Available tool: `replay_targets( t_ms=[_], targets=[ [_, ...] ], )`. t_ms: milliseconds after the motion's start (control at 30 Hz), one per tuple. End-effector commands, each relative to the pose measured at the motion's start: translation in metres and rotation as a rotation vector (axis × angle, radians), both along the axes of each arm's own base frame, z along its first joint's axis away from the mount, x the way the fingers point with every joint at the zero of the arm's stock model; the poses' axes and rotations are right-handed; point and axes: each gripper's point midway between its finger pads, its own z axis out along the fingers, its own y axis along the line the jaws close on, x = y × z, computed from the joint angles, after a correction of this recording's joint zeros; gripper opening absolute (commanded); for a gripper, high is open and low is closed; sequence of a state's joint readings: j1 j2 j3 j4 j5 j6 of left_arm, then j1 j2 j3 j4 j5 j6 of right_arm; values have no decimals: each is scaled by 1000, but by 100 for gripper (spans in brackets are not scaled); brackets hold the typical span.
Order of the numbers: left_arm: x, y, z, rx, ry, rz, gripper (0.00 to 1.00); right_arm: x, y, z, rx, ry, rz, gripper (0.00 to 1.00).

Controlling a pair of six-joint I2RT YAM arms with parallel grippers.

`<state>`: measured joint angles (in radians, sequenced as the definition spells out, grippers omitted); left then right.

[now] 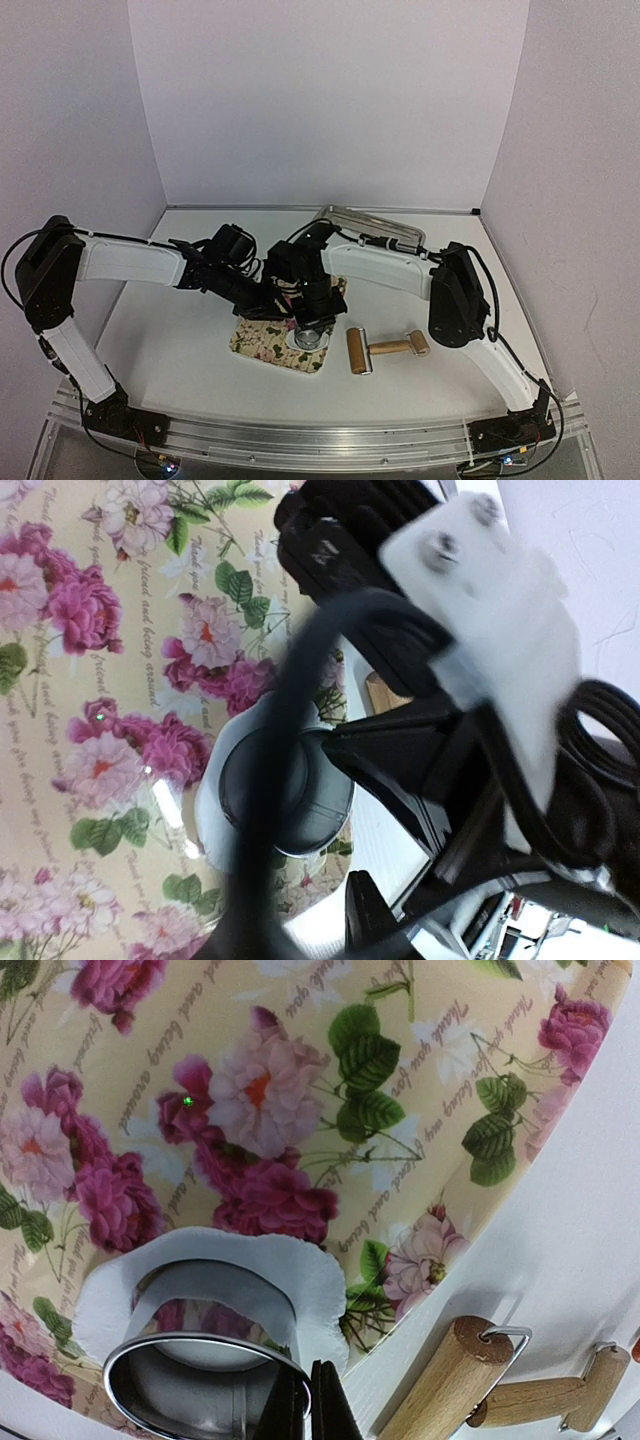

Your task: Roll out the dumpling wrappers from the dough

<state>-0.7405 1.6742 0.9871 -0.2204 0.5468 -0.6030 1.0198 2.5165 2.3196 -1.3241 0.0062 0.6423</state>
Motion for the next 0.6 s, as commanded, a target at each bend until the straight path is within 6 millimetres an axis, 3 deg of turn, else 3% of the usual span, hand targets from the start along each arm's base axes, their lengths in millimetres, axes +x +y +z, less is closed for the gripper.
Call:
replay_targets(
  t_ms=[0,200,333,567],
  targets=[
    [-5,17,16,41,-103,-12,40,6,-9,-7,-29,-9,-27,0],
    [2,52,2,121,-64,123,46,4,2,0,28,5,-8,0],
    [7,72,5,125,-61,210,48,3,17,8,106,15,-8,0],
    [9,85,7,101,-46,259,52,1,38,24,219,29,-9,0]
  ],
)
